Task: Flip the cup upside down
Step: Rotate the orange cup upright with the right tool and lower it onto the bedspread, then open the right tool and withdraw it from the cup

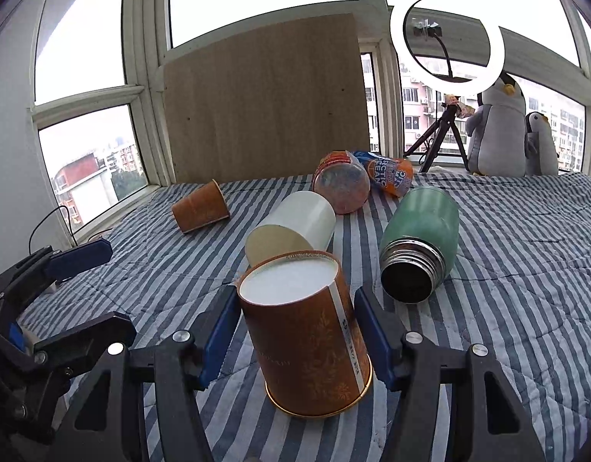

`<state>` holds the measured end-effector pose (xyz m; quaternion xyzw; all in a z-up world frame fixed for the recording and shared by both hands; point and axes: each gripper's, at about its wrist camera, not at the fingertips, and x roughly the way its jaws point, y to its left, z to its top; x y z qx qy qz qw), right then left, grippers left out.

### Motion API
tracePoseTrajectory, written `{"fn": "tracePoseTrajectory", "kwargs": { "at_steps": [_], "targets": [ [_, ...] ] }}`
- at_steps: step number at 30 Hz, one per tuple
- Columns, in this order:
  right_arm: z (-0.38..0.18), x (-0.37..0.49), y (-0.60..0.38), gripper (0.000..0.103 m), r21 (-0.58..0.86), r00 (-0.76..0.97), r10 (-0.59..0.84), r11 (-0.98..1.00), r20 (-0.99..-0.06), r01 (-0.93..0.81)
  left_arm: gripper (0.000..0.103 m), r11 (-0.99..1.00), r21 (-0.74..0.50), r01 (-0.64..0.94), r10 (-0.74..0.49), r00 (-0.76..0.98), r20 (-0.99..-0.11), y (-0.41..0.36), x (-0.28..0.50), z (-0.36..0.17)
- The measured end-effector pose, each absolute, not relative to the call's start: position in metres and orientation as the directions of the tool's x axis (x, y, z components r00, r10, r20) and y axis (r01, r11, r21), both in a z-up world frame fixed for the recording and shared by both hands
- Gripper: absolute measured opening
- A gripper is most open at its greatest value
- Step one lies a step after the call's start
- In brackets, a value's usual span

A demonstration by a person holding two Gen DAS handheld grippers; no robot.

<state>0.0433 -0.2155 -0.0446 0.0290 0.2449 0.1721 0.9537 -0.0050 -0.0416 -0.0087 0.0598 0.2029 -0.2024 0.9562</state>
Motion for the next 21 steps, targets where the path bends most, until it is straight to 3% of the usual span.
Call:
{"fn": "tracePoseTrajectory", "kwargs": {
  "at_steps": [4,7,14,17,21],
  "targets": [
    [-0.044,0.035,-0.214,0.063,0.115,0.819,0.340,0.939,-0.462,-0.325,0.086,0.915,0.014,0.404,-0.366,0.843,-0.394,-0.042,-0.004,-0.009],
    [-0.041,0.025,-0.216,0.076,0.101,0.836,0.340,0.939,-0.430,-0.330,0.086,0.921,0.001,0.390,-0.361,0.852,-0.378,-0.041,-0.003,-0.009],
    [-0.031,0.000,-0.223,0.079,0.063,0.885,0.313,0.949,-0.344,-0.310,0.086,0.945,-0.025,0.327,-0.320,0.901,-0.293,-0.030,-0.010,0.003],
    [-0.027,-0.008,-0.232,0.080,0.048,0.912,0.283,0.958,-0.298,-0.282,0.093,0.953,-0.065,0.296,-0.303,0.923,-0.238,-0.024,-0.013,0.009],
    [-0.018,-0.020,-0.247,0.081,0.021,0.957,0.198,0.980,-0.211,-0.198,0.094,0.961,-0.060,0.269,-0.276,0.943,-0.184,-0.029,-0.020,0.012]
  ]
}}
